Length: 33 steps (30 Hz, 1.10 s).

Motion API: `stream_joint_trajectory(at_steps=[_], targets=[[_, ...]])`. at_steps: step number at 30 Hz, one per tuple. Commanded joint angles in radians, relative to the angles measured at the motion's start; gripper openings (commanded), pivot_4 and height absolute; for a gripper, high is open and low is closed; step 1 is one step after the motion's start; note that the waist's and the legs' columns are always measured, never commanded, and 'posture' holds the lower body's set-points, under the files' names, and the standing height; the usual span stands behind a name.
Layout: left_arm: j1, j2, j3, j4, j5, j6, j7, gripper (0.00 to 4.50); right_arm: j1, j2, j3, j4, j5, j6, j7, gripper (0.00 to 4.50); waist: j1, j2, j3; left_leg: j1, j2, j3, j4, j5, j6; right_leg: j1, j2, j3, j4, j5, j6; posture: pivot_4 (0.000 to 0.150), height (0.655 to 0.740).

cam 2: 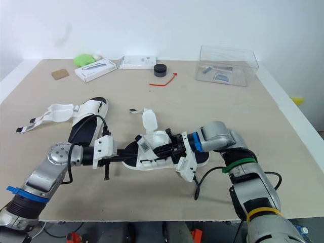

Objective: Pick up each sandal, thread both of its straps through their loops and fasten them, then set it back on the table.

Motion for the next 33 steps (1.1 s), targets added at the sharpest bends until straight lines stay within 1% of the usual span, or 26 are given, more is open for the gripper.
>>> stream_joint_trajectory(at_steps=[1,7,11,13,14,17,20,26,29,33], targets=[[-0.009,0.003,0.000,-0.015,-0.004,-0.001,-0.008,0.00,-0.025,0.000,-0.063,0.003,-0.137,-0.020,-0.126,0.02,0.000,0.000,0.000,0.000,0.000,0.000,0.000,0.000,0.000,0.000,0.000,0.000,0.000,0.000,0.000,0.150,0.7400],[-0.007,0.002,0.001,-0.018,-0.005,0.004,-0.008,0.00,-0.059,0.021,-0.162,-0.044,-0.362,-0.004,-0.384,0.02,0.000,0.000,0.000,0.000,-0.001,0.002,0.000,0.000,0.000,-0.001,0.000,0.002,0.000,0.000,0.000,0.150,0.7400],[-0.009,0.003,0.005,-0.017,-0.005,0.008,-0.006,0.00,-0.068,0.006,-0.201,-0.147,-0.546,0.044,-0.634,0.02,0.000,0.000,0.000,0.000,-0.001,0.002,0.000,0.000,0.000,-0.002,0.000,0.003,0.001,0.000,0.000,0.150,0.7400],[-0.010,0.003,0.005,-0.017,-0.005,0.009,-0.005,0.00,-0.069,-0.020,-0.178,-0.189,-0.639,0.093,-0.778,0.02,0.000,0.000,0.000,-0.001,-0.001,0.002,0.000,0.000,-0.001,-0.002,0.000,0.003,0.002,0.000,0.000,0.150,0.7400],[-0.010,0.003,0.005,-0.017,-0.005,0.009,-0.005,0.00,-0.070,-0.044,-0.151,-0.226,-0.709,0.142,-0.882,0.02,0.000,0.000,0.000,-0.001,-0.001,0.002,0.000,0.000,-0.001,-0.002,0.000,0.003,0.002,0.000,0.000,0.150,0.7400],[-0.008,0.003,0.006,-0.018,-0.005,0.010,-0.004,0.00,-0.085,-0.106,-0.049,-0.270,-0.845,0.259,-1.128,0.02,-0.001,0.000,0.000,-0.001,-0.001,0.002,-0.001,0.002,-0.003,-0.004,-0.001,0.003,0.002,-0.001,-0.001,0.150,0.7400],[-0.007,0.004,0.004,-0.019,-0.005,0.012,-0.005,0.00,-0.106,-0.158,0.054,-0.270,-0.918,0.353,-1.302,0.02,-0.001,0.000,0.000,-0.001,-0.001,0.003,-0.001,0.002,-0.003,-0.004,0.000,0.004,0.002,-0.002,-0.003,0.150,0.7400],[-0.011,0.001,0.003,-0.015,-0.004,0.010,-0.008,0.00,-0.151,-0.246,0.228,-0.314,-1.028,0.525,-1.564,0.02,-0.002,0.000,0.000,-0.001,-0.001,0.003,-0.001,0.002,-0.003,-0.004,0.000,0.004,0.002,-0.003,-0.003,0.150,0.7400],[-0.012,0.000,0.002,-0.012,-0.002,0.008,-0.010,0.00,-0.170,-0.271,0.283,-0.311,-1.027,0.555,-1.617,0.02,-0.003,0.000,0.000,-0.001,-0.002,0.003,-0.001,0.002,-0.003,-0.004,0.000,0.005,0.002,-0.003,-0.002,0.150,0.7400],[-0.009,-0.001,0.001,-0.014,-0.001,0.006,-0.010,0.00,-0.193,-0.276,0.328,-0.261,-0.919,0.478,-1.580,0.02,-0.007,0.000,0.000,-0.001,-0.002,0.004,-0.002,0.001,-0.003,-0.004,0.000,0.005,0.002,-0.001,0.001,0.150,0.7400]])
